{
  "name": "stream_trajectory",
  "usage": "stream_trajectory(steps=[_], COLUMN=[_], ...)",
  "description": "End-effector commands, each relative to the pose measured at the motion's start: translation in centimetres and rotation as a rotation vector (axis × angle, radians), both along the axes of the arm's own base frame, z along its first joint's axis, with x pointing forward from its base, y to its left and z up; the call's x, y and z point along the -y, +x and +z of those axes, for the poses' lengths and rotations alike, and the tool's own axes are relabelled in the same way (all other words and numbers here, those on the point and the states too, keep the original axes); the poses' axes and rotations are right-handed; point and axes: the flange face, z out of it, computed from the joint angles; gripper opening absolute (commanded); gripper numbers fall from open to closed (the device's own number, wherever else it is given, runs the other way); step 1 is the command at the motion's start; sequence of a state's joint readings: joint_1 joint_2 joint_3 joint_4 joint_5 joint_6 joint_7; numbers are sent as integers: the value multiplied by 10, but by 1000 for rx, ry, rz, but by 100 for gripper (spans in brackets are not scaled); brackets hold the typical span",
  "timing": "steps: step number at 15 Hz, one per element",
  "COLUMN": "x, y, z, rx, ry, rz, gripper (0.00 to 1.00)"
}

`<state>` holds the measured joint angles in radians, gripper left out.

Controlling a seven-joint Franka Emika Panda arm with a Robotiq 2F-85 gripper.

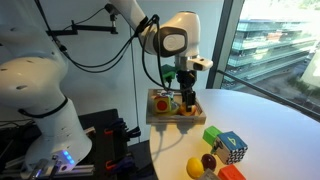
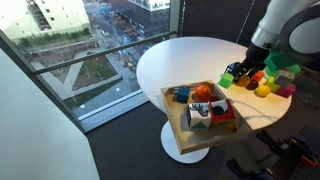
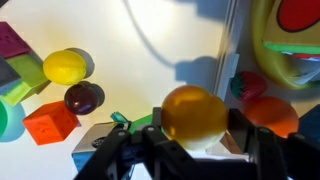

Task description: Put the orange plastic fruit in the crate

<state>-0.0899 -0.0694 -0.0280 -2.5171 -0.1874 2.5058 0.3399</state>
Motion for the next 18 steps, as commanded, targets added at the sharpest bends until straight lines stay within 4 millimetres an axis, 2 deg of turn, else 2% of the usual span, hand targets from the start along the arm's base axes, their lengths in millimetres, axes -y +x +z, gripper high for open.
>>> stream_trajectory(steps=[1, 4, 8, 9, 10, 18], x=[-19, -31, -36, -34, -35, -35], y=[8, 5, 1, -1, -1, -2], z=[2, -1, 2, -6, -7, -8], rx=[-39, -70, -76, -70, -70, -75], ry=[-2, 0, 23, 6, 8, 8], rz=[-1, 32, 53, 47, 47, 47], gripper=[42, 42, 42, 42, 67, 67])
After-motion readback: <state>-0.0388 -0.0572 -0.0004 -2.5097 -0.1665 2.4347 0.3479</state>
